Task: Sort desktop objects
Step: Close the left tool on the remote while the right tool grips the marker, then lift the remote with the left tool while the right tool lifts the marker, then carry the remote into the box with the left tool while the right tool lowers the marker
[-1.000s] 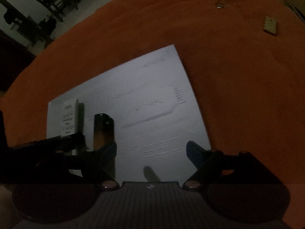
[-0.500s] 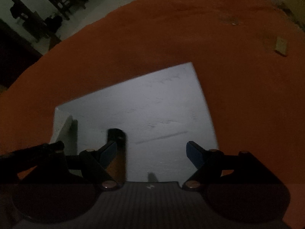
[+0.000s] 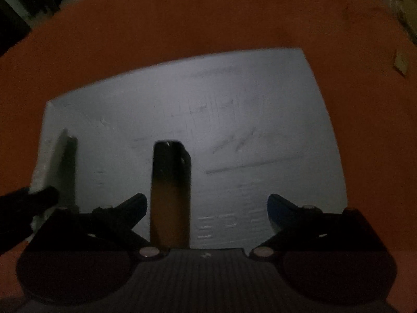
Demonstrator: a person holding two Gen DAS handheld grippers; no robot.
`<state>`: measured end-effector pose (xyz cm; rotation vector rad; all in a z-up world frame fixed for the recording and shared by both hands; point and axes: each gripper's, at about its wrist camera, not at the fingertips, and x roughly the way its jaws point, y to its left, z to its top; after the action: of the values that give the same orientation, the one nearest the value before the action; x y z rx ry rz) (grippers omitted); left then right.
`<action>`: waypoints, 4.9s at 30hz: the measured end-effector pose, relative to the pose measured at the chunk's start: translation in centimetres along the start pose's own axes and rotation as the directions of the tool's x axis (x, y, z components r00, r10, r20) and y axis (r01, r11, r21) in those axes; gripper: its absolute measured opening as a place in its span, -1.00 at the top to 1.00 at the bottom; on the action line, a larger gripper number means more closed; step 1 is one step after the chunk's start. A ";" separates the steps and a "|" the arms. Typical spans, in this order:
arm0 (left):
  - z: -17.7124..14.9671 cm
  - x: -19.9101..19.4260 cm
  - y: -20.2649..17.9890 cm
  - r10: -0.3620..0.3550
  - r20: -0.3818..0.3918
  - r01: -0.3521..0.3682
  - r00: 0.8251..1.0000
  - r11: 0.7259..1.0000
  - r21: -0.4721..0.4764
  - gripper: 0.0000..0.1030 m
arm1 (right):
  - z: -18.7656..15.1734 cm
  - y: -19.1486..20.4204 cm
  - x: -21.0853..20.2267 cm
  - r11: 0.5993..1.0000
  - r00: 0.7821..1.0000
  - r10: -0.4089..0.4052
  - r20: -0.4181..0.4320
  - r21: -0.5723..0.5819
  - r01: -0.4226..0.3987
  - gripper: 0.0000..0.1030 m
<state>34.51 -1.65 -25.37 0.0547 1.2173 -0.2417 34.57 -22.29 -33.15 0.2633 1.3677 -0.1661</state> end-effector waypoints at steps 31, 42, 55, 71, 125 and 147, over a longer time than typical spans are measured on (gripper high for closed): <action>1.1 -1.4 0.7 -0.049 0.058 0.050 0.997 0.998 -0.025 0.25 | 0.8 -4.1 -7.3 0.979 0.977 0.157 0.145 -0.153 -0.134 0.47; 1.1 -1.1 -1.0 -0.043 0.033 0.043 0.999 0.999 -0.002 0.25 | 0.3 -5.3 -7.7 0.976 0.974 0.182 0.136 -0.148 -0.162 0.47; 1.6 0.5 -2.5 0.032 -0.028 -0.032 0.999 0.999 -0.004 0.27 | -0.6 -6.5 -7.7 0.962 0.968 0.212 0.137 -0.203 -0.182 0.47; 2.2 2.4 -4.0 0.073 -0.041 -0.071 0.997 0.997 0.033 -0.25 | -1.5 -9.3 -8.6 0.964 0.969 0.212 0.130 -0.190 -0.185 0.47; -19.5 -15.9 -5.3 -0.108 0.043 0.101 0.993 0.984 0.150 0.23 | -22.2 -10.9 -18.5 0.810 0.908 0.415 -0.059 -0.431 -0.398 0.47; -22.7 -10.3 -5.7 -0.034 -0.001 0.034 0.999 0.987 0.157 0.23 | -25.0 -8.2 -10.2 0.837 0.933 0.285 -0.221 -0.418 -0.354 0.47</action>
<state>9.08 -1.70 -23.19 0.1706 1.1965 -0.3673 6.82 -23.51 -28.31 0.1094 1.4480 0.4629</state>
